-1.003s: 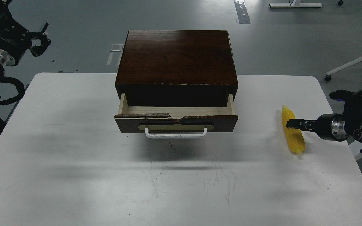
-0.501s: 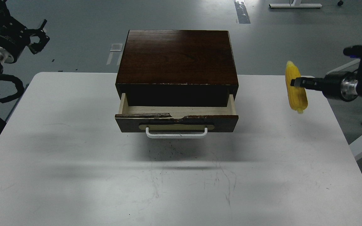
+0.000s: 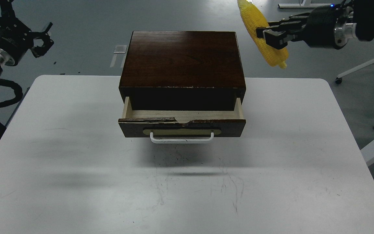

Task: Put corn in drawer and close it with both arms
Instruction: 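Lift the corn with the right gripper and carry it over the open drawer, then lower the corn into the drawer and open the right gripper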

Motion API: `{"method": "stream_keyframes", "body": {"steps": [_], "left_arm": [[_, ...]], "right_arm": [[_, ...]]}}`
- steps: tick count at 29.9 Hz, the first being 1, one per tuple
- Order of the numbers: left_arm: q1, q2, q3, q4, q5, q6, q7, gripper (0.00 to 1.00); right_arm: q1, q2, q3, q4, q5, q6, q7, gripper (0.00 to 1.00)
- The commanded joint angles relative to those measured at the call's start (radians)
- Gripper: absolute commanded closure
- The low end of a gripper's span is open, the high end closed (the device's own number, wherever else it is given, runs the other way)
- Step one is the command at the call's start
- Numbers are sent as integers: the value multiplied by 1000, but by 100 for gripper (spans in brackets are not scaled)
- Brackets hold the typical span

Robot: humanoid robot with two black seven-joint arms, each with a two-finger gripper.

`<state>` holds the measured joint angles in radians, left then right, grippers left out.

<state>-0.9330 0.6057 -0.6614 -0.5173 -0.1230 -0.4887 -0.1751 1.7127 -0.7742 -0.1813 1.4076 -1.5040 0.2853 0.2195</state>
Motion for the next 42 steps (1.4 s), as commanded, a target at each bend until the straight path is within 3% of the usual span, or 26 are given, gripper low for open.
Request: {"method": "stream_keyframes", "body": {"steps": [1, 3, 5, 12, 16, 27, 32, 42], "left_arm": [[-1, 3, 0, -1, 9, 0, -1, 2], [-3, 19, 0, -1, 72, 0, -7, 4], [-6, 28, 0, -3, 107, 0, -10, 4], [-4, 37, 0, -3, 108, 0, -12, 3], [-3, 37, -1, -3, 106, 0, -12, 3], [-6, 31, -1, -1, 106, 0, -14, 3], [-4, 32, -1, -1, 106, 0, -14, 3], [-6, 51, -4, -3, 105, 0, -15, 2]], "right_arm": [[16, 49, 0, 40, -153, -12, 8, 72], [15, 88, 2, 71, -350, -38, 59, 72], [11, 127, 0, 74, -415, -57, 72, 72], [-34, 260, -10, 74, -573, -69, 74, 72], [-67, 273, -10, 74, -678, -69, 75, 72], [-143, 280, -18, 65, -678, -69, 75, 66], [-153, 302, -13, 45, -678, -71, 75, 45], [-147, 323, 2, 22, -678, -98, 75, 26]]}}
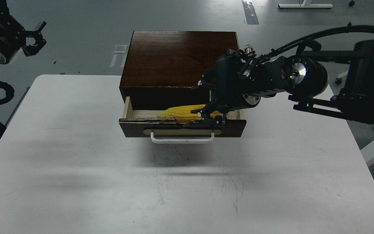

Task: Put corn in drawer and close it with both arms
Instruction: 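Lower the corn into the drawer and open the right gripper, then withdraw the right gripper away from the drawer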

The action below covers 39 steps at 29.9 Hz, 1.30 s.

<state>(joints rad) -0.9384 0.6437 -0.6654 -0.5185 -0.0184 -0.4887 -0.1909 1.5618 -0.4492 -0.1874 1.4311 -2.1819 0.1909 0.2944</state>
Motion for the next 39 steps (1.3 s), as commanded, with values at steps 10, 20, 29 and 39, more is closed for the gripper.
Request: {"method": "stream_keyframes", "body": {"steps": [10, 20, 29, 39], "left_arm": [[-5, 114, -16, -187, 73, 0, -1, 5], [-100, 87, -14, -303, 374, 0, -2, 16], [-89, 132, -8, -717, 690, 0, -18, 49], [-74, 128, 7, -1110, 1116, 0, -18, 71]], "right_arm": [[1, -146, 181, -67, 541, 4, -8, 0], [-19, -373, 189, -161, 1245, -8, -9, 0], [-193, -315, 233, -618, 1894, 7, 3, 0], [-382, -307, 422, -767, 2286, 179, -11, 0]]}}
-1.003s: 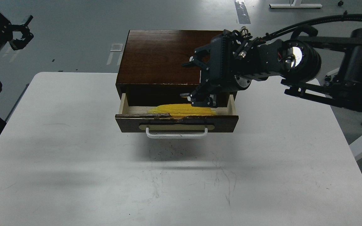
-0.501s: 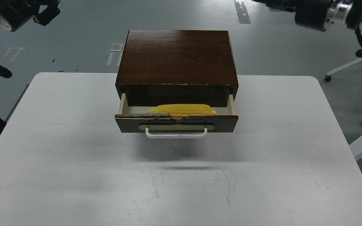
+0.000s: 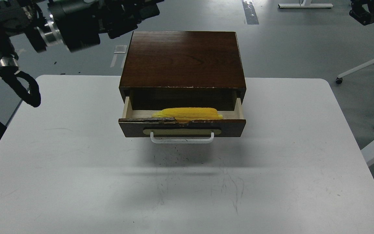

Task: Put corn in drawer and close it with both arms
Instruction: 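Withdraw the right gripper away from the drawer, then bring the left gripper to the front of the open drawer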

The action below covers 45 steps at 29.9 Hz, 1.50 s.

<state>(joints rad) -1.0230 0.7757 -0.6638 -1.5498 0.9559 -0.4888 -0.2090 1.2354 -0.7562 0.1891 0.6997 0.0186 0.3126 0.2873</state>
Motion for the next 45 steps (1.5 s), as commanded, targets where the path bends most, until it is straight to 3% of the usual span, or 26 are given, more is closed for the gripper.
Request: {"method": "stream_keyframes", "body": {"steps": [1, 2, 5, 8, 14, 25, 34, 45], "left_arm": [[23, -6, 24, -110, 224, 0, 0, 78], [29, -4, 42, -139, 309, 0, -3, 88], [37, -4, 73, -173, 413, 0, -27, 100], [38, -3, 140, -193, 464, 0, -50, 100], [44, -15, 248, -204, 601, 0, -50, 100], [58, -142, 371, -197, 926, 0, -32, 100], [83, -142, 389, -194, 1087, 0, -29, 100], [84, -136, 392, -187, 1147, 0, -29, 100]], "right_arm": [[-85, 0, 59, -51, 119, 78, -8, 0], [-111, 0, 67, -63, 145, 91, -10, 0], [-152, 9, 81, -68, 165, 94, -10, 0], [-178, 37, 108, -69, 165, 94, -8, 0], [-185, 58, 115, -77, 164, 94, -7, 0], [-183, 124, 133, -155, 164, 97, -8, 0], [-273, 126, 214, -154, 168, 176, -10, 0], [-402, 129, 299, -155, 167, 176, -4, 0]]}}
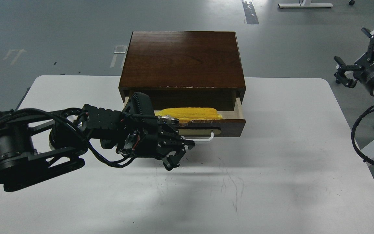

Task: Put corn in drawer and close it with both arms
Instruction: 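Bring the left gripper to the front of the open drawer, then push the drawer front with the left gripper toward the box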

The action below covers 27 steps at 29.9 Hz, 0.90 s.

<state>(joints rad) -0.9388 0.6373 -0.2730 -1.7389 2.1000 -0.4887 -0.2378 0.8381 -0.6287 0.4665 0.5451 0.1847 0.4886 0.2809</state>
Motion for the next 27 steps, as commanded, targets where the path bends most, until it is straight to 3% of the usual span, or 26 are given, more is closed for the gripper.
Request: {"method": "stream_keyframes", "body": {"steps": [1, 6, 27], "left_arm": [[2, 1, 2, 4, 3, 0, 0, 100], [15, -4, 2, 31, 58, 0, 18, 100], [2, 12, 2, 121, 69, 0, 17, 100]], "right_arm": [[-7, 1, 27, -1, 1, 0, 3, 0], [-11, 18, 43, 1, 1, 0, 3, 0], [-11, 23, 47, 1, 1, 0, 7, 0]]}}
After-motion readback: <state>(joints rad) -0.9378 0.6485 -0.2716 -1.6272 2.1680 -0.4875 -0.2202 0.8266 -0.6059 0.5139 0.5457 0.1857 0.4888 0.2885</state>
